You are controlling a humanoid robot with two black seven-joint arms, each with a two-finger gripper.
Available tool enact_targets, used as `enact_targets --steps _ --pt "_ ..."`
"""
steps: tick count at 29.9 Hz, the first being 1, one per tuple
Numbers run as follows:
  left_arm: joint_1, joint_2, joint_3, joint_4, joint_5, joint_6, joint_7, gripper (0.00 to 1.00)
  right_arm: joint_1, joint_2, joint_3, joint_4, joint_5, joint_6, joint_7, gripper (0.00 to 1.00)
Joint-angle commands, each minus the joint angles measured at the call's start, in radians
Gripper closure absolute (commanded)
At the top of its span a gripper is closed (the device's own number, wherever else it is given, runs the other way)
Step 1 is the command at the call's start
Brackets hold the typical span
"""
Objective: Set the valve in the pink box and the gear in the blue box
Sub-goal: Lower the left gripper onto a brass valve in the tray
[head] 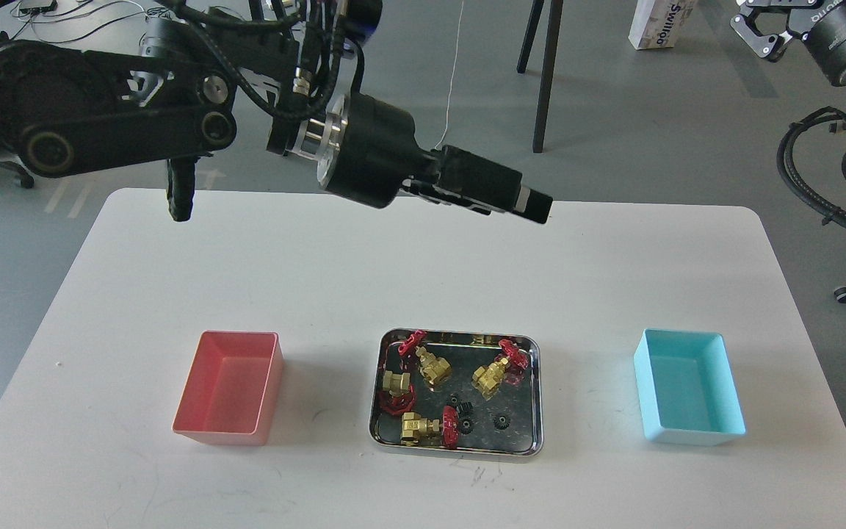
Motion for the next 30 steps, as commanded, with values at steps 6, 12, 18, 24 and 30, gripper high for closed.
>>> enact_targets --steps 6,12,18,24,30 --pt "-0.090 -0.350 0.558 -0.018 0.139 0.477 0.000 0.02 -0.022 -0.040 -0.003 -0.009 0.000 -0.042 -0.009 0.00" --pt "-0.030 -0.350 0.583 0.022 0.136 0.511 0.000 0.02 -0.008 -0.043 -0.009 -0.008 0.000 -0.056 -0.011 0.00" --pt "0.029 -0.350 0.577 0.033 0.131 0.537 0.000 0.02 0.053 -0.029 -0.027 -0.012 -0.003 -0.084 -0.020 0.00" --pt "0.109 -0.350 0.577 0.056 0.127 0.585 0.000 0.02 0.134 0.011 -0.135 -0.032 -0.002 -0.124 -0.051 0.00" --pt "0.197 -0.350 0.577 0.129 0.125 0.616 0.000 0.02 0.127 0.017 -0.139 -0.029 0.000 -0.124 -0.051 0.00"
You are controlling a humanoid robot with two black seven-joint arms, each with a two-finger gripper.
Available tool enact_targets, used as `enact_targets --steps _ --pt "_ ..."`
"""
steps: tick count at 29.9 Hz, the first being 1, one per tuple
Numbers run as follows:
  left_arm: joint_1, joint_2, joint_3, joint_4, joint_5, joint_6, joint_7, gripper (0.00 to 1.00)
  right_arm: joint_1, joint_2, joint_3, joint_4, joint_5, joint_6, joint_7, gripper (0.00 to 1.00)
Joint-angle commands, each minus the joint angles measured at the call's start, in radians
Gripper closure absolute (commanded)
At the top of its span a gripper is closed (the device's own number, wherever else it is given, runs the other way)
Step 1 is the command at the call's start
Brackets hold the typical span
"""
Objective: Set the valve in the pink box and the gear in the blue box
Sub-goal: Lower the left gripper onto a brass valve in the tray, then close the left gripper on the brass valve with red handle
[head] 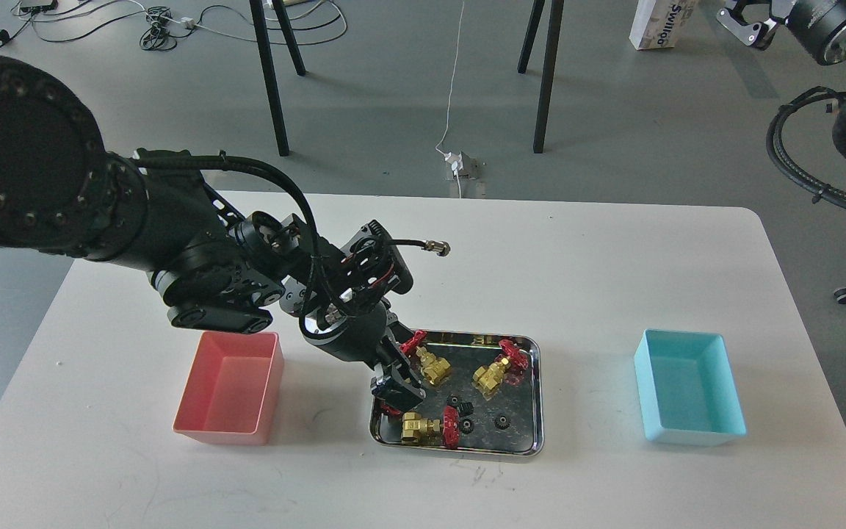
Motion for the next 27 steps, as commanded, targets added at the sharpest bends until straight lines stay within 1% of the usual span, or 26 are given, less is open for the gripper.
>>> enact_targets --steps 1,7,13,19,25,27 --pt "0.050 0.000 0.000 0.035 0.000 0.013 0.000 0.02 -0.008 0.002 -0.003 0.002 0.001 0.000 0.000 0.00" --pt "0.143 0.000 -0.002 0.124 0.000 0.022 0.000 0.03 -0.032 0.003 -0.003 0.011 0.001 0.001 0.001 0.00" --pt "0.189 0.000 0.000 0.173 0.004 0.036 0.000 0.06 -0.057 0.002 -0.003 0.013 0.001 0.001 0.003 0.00" --pt "0.226 0.000 0.001 0.196 0.009 0.036 0.000 0.12 -0.058 0.002 -0.003 0.013 0.001 0.001 0.004 0.00" --pt "0.241 0.000 0.009 0.198 0.012 0.036 0.000 0.15 -0.072 0.003 -0.003 0.014 0.001 0.001 0.004 0.00" --pt "0.246 0.000 0.011 0.199 0.012 0.038 0.000 0.19 -0.077 0.003 -0.003 0.014 0.001 0.001 0.004 0.00"
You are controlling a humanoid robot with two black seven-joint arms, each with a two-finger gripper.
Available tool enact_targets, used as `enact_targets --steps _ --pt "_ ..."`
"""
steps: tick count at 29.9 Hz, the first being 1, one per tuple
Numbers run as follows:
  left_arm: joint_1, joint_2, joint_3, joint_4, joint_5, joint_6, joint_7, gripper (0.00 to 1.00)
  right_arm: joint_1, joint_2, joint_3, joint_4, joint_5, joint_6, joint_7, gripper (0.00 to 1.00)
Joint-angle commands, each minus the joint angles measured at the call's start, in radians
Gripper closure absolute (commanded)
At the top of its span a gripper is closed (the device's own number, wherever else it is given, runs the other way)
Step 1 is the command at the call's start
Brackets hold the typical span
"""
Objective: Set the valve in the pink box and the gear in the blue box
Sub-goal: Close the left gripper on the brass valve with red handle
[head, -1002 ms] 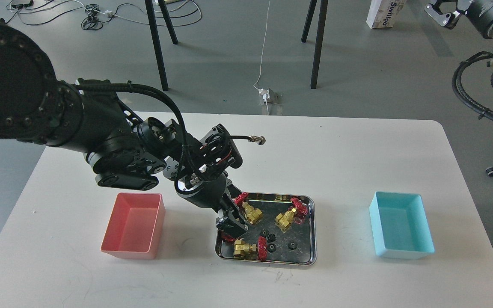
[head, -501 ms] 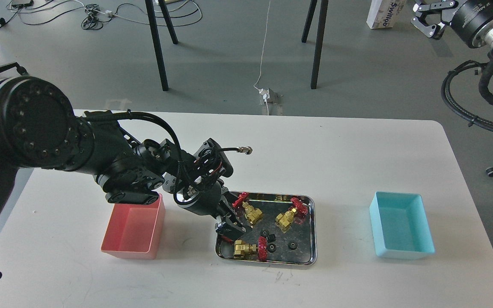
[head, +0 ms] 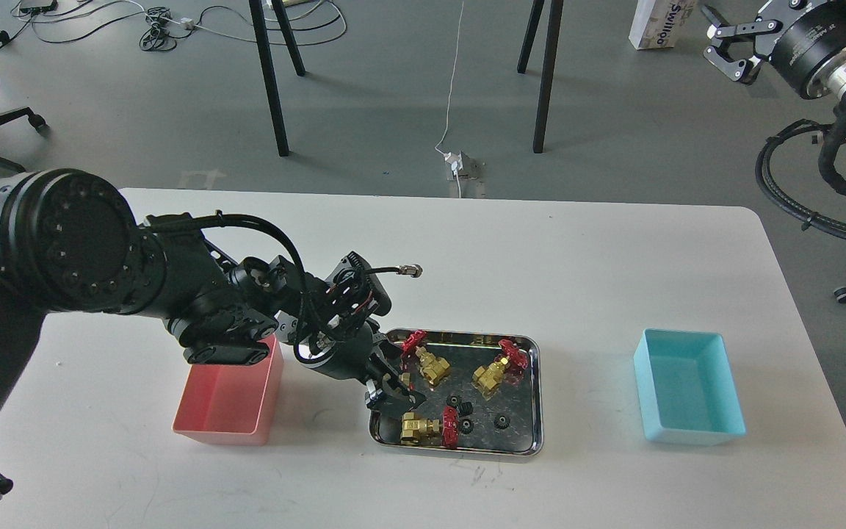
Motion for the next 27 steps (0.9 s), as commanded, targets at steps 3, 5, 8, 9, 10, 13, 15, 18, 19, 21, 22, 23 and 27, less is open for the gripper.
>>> enact_targets --steps 3,5,8,9,10,13,15,18,19,21,22,23,27 --pt "0.009 0.000 0.004 0.011 0.004 0.003 0.000 0.23 -0.009 0.000 0.000 0.000 0.003 0.000 0.000 0.00" --pt "0.010 0.000 0.009 0.020 0.004 0.006 0.000 0.27 -0.016 0.000 0.000 0.000 0.003 0.000 0.000 0.00" --pt "0.015 0.000 0.018 0.029 0.005 0.009 0.000 0.32 -0.016 0.000 0.000 0.002 0.003 0.000 0.000 0.00" --pt "0.015 0.000 0.023 0.034 0.005 0.011 0.000 0.34 -0.017 0.000 0.000 0.002 0.003 0.000 0.000 0.00" --pt "0.020 0.000 0.024 0.037 0.007 0.015 0.000 0.35 -0.020 0.000 0.000 0.002 0.005 0.000 0.000 0.00" --pt "0.024 0.000 0.024 0.037 0.016 0.030 0.000 0.38 -0.022 0.000 0.000 0.002 0.005 0.000 0.000 0.00" --pt "0.027 0.000 0.026 0.037 0.021 0.034 0.000 0.40 -0.023 0.000 0.000 0.002 0.005 0.000 0.001 0.00" --pt "0.030 0.000 0.032 0.037 0.022 0.035 0.000 0.41 -0.023 0.000 0.000 0.002 0.003 -0.002 0.001 0.00" --pt "0.035 0.000 0.041 0.037 0.022 0.037 0.000 0.41 -0.023 0.000 0.000 0.002 0.005 -0.002 0.001 0.00" --pt "0.041 0.000 0.044 0.037 0.022 0.047 0.000 0.41 -0.025 0.000 0.000 0.002 0.005 0.000 0.001 0.00" --pt "0.043 0.000 0.046 0.037 0.022 0.053 0.000 0.42 -0.025 0.000 0.000 0.002 0.005 -0.002 0.001 0.00" --pt "0.044 0.000 0.046 0.035 0.022 0.058 0.000 0.43 -0.025 0.000 0.000 0.002 0.005 -0.002 0.001 0.00" --pt "0.046 0.000 0.046 0.035 0.022 0.060 0.000 0.47 -0.036 0.000 0.000 0.002 0.003 -0.002 0.001 0.00"
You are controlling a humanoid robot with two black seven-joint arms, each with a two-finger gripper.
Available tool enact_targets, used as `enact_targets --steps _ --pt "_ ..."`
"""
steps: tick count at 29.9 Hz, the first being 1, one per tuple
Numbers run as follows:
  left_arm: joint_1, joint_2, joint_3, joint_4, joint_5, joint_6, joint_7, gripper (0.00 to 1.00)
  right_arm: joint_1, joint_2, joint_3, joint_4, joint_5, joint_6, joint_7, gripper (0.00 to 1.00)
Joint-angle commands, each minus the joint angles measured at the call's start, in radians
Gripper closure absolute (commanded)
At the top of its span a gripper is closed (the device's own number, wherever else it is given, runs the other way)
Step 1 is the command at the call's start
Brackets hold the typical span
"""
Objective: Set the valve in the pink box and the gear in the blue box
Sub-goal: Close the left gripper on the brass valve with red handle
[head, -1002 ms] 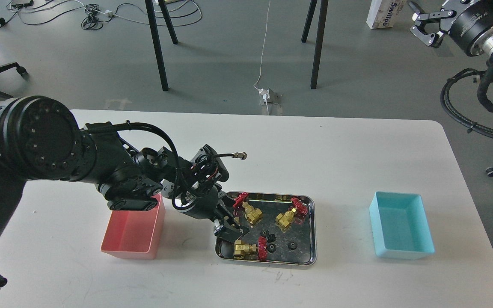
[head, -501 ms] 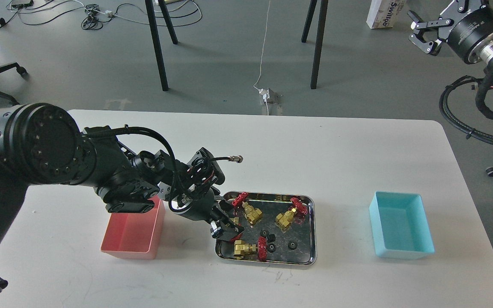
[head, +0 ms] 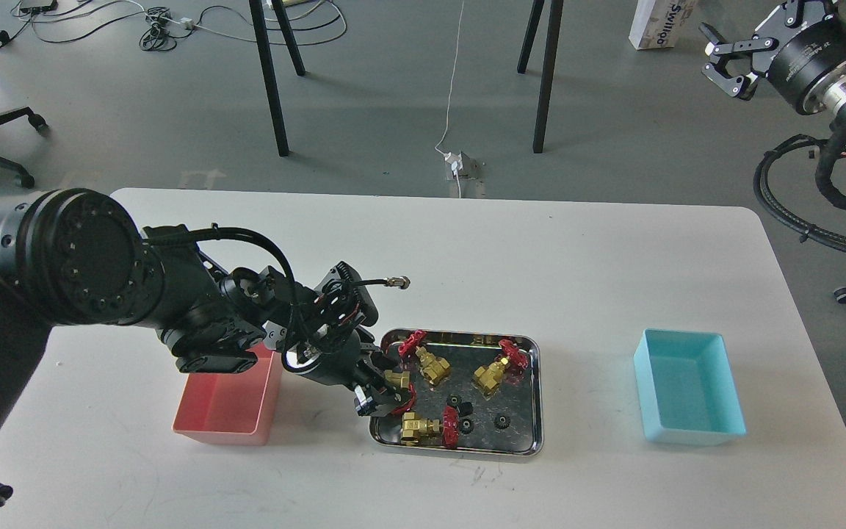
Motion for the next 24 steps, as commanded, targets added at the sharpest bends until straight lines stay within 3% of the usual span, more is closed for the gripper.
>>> enact_targets --steps 1,9,19,24 --pt "0.002 0.000 0.000 -0.001 0.000 0.002 0.000 0.48 -0.006 0.000 0.000 0.000 0.000 0.001 0.000 0.00" --pt "0.000 0.000 0.000 -0.001 0.000 0.014 0.000 0.57 -0.017 0.000 0.000 0.000 -0.001 0.001 0.000 0.00" --pt "0.000 0.000 -0.001 -0.001 0.021 0.023 0.000 0.77 -0.023 0.002 0.000 0.000 0.000 0.000 0.001 0.00" --pt "-0.007 0.000 -0.003 -0.007 0.021 0.049 0.000 0.79 -0.028 0.002 0.000 0.000 0.000 0.000 0.001 0.00"
